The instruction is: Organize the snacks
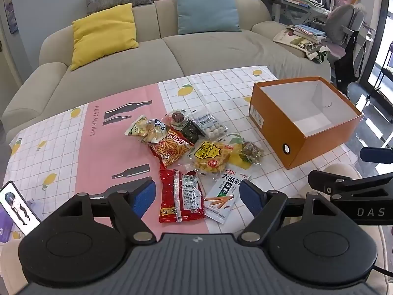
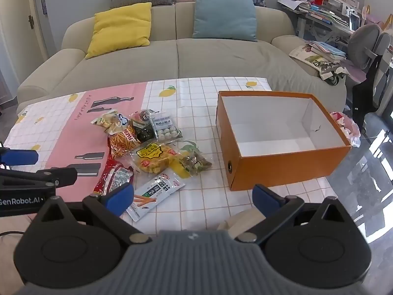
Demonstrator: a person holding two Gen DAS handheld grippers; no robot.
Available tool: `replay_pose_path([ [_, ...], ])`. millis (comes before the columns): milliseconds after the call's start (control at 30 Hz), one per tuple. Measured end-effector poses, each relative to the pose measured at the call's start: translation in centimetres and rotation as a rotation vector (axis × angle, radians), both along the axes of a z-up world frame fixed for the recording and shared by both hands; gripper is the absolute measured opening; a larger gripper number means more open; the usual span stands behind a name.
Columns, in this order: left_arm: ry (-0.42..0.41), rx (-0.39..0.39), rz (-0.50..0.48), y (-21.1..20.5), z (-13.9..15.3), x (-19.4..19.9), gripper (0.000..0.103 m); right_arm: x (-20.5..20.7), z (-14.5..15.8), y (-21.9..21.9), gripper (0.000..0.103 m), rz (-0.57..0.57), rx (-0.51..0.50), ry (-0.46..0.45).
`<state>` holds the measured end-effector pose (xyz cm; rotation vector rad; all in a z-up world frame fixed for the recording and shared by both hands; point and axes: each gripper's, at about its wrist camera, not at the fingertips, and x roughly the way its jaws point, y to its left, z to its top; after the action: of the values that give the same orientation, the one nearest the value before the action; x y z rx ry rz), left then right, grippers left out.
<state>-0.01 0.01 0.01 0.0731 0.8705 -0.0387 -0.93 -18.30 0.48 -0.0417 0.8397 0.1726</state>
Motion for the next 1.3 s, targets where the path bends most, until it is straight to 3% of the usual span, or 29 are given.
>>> replay_pose_path([
  [1300, -0.001, -0.006, 0.003, -0.2, 0.37, 0.2, 0.091, 0.13, 0.19, 0.44, 0.1, 0.004, -0.025, -0.012],
])
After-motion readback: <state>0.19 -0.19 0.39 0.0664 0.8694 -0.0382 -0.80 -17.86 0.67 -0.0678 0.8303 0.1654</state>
